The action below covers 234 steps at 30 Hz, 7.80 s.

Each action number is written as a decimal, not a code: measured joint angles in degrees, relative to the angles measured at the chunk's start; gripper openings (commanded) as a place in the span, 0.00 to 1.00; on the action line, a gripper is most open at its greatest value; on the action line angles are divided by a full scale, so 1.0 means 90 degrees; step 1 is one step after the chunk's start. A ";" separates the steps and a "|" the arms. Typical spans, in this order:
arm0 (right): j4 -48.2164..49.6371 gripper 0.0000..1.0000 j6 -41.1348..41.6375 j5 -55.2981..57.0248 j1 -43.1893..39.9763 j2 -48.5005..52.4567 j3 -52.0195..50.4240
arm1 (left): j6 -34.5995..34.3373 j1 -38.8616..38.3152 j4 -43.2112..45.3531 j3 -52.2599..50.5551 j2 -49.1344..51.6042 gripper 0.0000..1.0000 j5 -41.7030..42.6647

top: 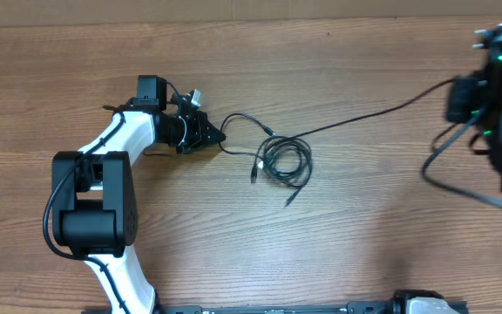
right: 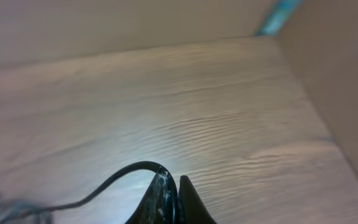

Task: Untangle cables

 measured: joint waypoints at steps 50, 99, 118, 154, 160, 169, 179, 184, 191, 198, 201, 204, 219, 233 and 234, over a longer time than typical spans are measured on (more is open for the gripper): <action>-0.1115 1.00 -0.0379 -0.2492 0.0736 0.2011 -0.0202 | 0.0199 0.0000 -0.0019 0.0000 -0.0131 0.04 0.0146; 0.3393 0.95 -0.0950 -0.1545 0.2001 0.3228 -0.3808 | 0.0282 -0.0012 -0.0138 0.0000 -0.0593 0.04 0.0151; 0.3631 0.07 -0.0877 -0.1564 0.2006 0.3453 -0.4051 | 0.0282 -0.0012 -0.0119 0.0000 -0.0590 0.04 0.0153; 0.3177 0.03 0.0959 -0.0216 -0.1180 0.3538 -0.3024 | 0.0284 -0.0012 -0.0187 0.0000 -0.0590 0.04 -0.0002; 0.3169 0.04 0.1290 -0.0240 -0.2008 0.3538 -0.3024 | 0.0284 -0.0012 -0.0216 0.0000 -0.0593 0.04 -0.0022; 0.3172 0.04 0.1722 -0.0318 -0.2805 0.3538 -0.3024 | 0.0284 -0.0012 -0.0287 0.0000 -0.0593 0.04 -0.0075; 0.3164 1.00 0.1877 -0.0437 -0.2764 0.3538 -0.3002 | 0.0287 -0.0012 -0.0403 0.0000 -0.0593 0.04 -0.0311; 0.3143 1.00 0.1877 -0.0447 -0.2482 0.3541 -0.3002 | 0.0291 -0.0012 -0.0401 0.0000 -0.0593 0.04 -0.0338; 0.2963 1.00 0.1780 -0.0729 -0.1666 0.3271 -0.3002 | 0.0306 -0.0012 -0.0301 0.0000 -0.0593 0.04 -0.0359; 0.2555 1.00 0.1090 -0.1224 -0.0211 0.2523 -0.2948 | 0.0306 -0.0012 -0.0253 0.0000 -0.0593 0.04 -0.0359; 0.2246 1.00 0.0833 -0.1326 0.0355 0.2516 -0.2924 | 0.0306 -0.0012 -0.0253 0.0000 -0.0593 0.05 -0.0359; 0.2011 1.00 0.0576 -0.1362 0.0755 0.2516 -0.2924 | 0.0306 -0.0012 -0.0250 0.0000 -0.0593 0.04 -0.0359; 0.1824 1.00 -0.0670 -0.1911 0.1469 0.2953 -0.2924 | 0.0306 -0.0012 -0.0248 0.0000 -0.0593 0.04 -0.0359; 0.2249 0.45 -0.0967 -0.2023 0.1469 0.3327 -0.3077 | 0.0306 -0.0012 -0.0238 0.0000 -0.0593 0.04 -0.0359; 0.2244 0.45 -0.0950 -0.2038 0.1469 0.3327 -0.3077 | 0.0306 -0.0012 -0.0238 0.0000 -0.0593 0.04 -0.0359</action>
